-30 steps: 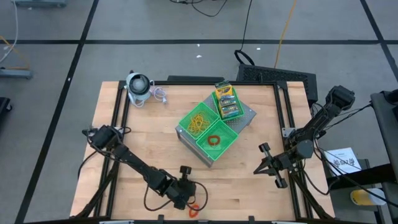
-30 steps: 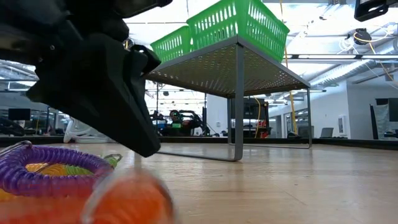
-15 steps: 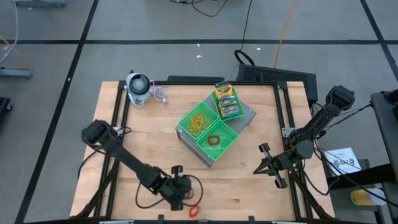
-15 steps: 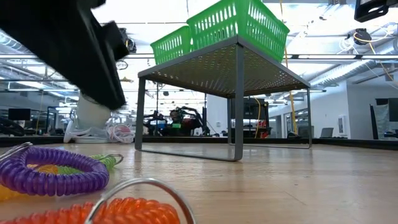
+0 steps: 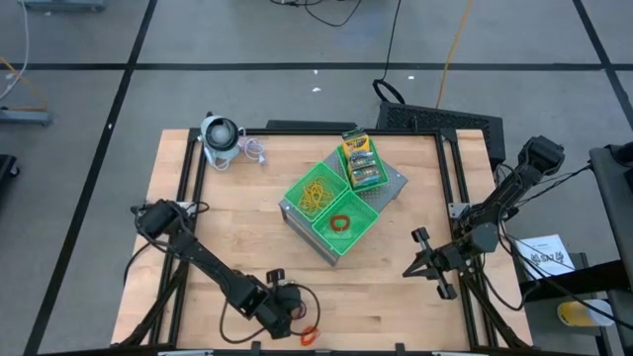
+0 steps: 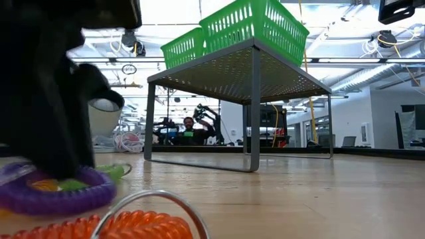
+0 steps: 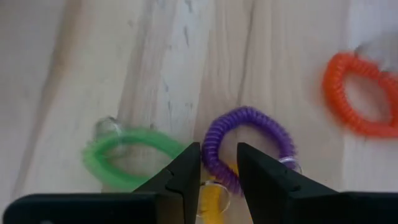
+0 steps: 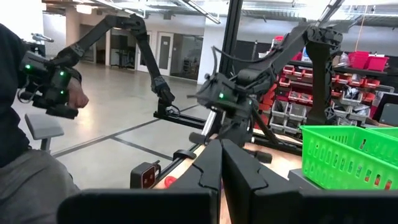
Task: Pick & Place Office Desk Supplies
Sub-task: Put the purple spring keychain into the bottom green bin on the shelf
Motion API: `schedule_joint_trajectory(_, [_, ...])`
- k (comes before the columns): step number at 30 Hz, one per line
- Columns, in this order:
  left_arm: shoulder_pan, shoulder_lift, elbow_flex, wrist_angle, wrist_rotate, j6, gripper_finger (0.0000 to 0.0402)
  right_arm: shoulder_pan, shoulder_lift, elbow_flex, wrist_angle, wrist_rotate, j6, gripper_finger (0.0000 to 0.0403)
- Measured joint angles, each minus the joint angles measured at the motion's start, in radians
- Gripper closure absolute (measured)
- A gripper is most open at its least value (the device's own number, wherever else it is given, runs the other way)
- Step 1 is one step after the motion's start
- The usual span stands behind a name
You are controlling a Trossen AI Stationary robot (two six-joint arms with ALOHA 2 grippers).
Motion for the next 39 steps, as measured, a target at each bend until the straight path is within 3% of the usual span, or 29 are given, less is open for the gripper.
schedule_joint_trajectory(11, [0.009, 0.037, 0.003, 0.007, 0.016, 0.083, 0.0289, 0.0, 0.0, 0.0, -0.001, 0.0, 0.0, 0.0403])
schedule_joint_trajectory(18, [0.015, -0.016, -0.003, 0.028, 0.021, 0.181, 0.0381, 0.0, 0.0, 0.0, -0.002, 0.0, 0.0, 0.0403])
schedule_joint_trajectory(31, [0.028, -0.18, -0.002, 0.121, -0.081, 0.338, 0.0384, 0.0, 0.0, 0.0, -0.002, 0.001, 0.0, 0.0403])
schedule_joint_trajectory(39, [0.081, -0.355, -0.002, 0.317, -0.218, 0.471, 0.037, 0.0, 0.0, 0.0, -0.002, 0.001, 0.0, 0.0403])
